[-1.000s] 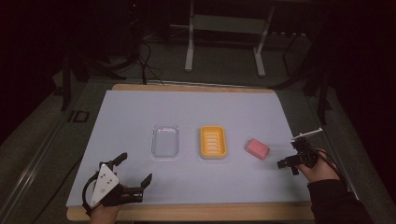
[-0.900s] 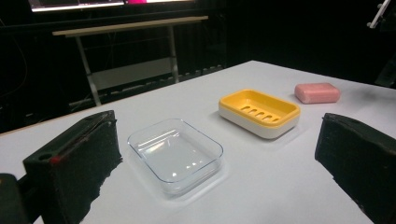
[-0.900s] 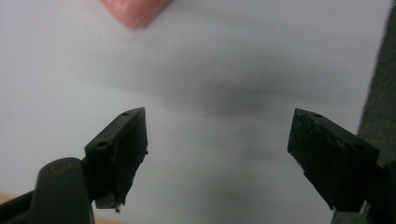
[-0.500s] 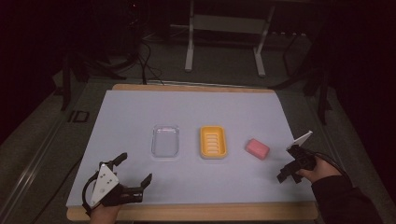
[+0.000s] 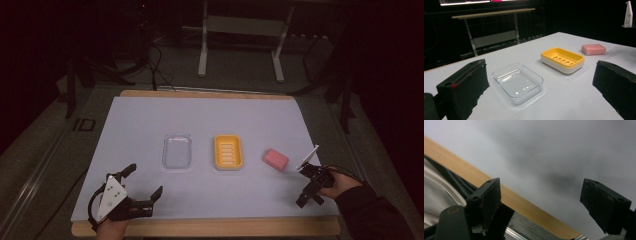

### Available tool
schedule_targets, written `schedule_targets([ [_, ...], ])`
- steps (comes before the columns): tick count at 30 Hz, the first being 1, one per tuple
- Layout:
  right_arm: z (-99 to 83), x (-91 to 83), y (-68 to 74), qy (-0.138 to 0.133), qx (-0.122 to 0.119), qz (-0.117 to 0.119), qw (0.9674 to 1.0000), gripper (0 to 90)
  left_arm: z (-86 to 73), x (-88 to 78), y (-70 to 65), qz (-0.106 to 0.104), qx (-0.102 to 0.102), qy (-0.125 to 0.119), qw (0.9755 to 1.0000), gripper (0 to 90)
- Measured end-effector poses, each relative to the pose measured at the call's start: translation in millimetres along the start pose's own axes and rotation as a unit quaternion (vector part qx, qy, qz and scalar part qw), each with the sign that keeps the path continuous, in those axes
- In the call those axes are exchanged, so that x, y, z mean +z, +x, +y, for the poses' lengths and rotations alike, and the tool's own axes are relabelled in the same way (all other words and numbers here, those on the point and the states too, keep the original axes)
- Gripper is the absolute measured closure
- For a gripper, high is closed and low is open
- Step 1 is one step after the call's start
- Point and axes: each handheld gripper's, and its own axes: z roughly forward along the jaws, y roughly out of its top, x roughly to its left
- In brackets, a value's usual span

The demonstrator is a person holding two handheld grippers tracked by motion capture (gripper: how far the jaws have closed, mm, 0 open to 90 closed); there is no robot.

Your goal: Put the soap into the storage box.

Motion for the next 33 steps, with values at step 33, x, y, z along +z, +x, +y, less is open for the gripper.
schedule_targets([
  [33, 24.8, -12.8, 37.6, -0.030, -0.219, -0.030, 0.9748, 13.4, -0.2, 0.0, 0.2, -0.004, -0.001, 0.000, 1.0000, 0.3],
])
